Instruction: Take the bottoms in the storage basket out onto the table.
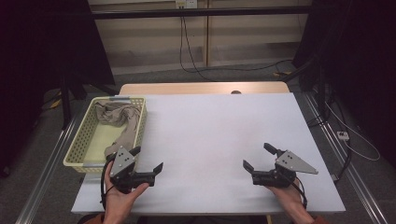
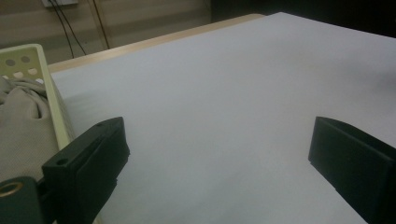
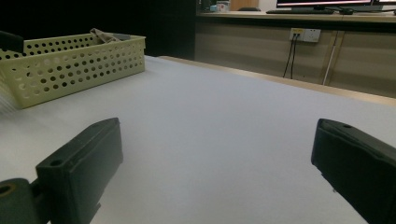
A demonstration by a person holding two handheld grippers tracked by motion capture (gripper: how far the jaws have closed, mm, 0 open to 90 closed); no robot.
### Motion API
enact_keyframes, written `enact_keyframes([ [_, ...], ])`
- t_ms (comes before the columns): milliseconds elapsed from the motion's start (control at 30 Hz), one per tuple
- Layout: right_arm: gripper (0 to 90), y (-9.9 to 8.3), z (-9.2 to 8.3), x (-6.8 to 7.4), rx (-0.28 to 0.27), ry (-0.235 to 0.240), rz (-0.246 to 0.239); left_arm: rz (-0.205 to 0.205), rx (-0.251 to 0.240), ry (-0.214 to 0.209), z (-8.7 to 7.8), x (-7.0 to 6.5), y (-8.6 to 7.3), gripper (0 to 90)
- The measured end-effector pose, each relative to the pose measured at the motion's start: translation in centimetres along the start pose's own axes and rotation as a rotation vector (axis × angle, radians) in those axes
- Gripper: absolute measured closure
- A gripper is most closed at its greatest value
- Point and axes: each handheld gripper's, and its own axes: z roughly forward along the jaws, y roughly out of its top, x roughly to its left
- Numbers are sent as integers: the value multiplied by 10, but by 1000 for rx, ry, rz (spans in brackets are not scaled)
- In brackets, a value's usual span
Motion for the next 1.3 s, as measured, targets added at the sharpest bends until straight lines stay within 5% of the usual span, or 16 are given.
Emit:
enact_keyframes([
  [667,20,-1,3,-1,9,6,14,-25,4,25,-6,8,8,47],
  [1033,20,0,6,1,15,18,17,-33,48,35,-10,21,17,65],
  [1300,21,0,3,1,14,18,16,-46,26,44,-12,33,27,52],
])
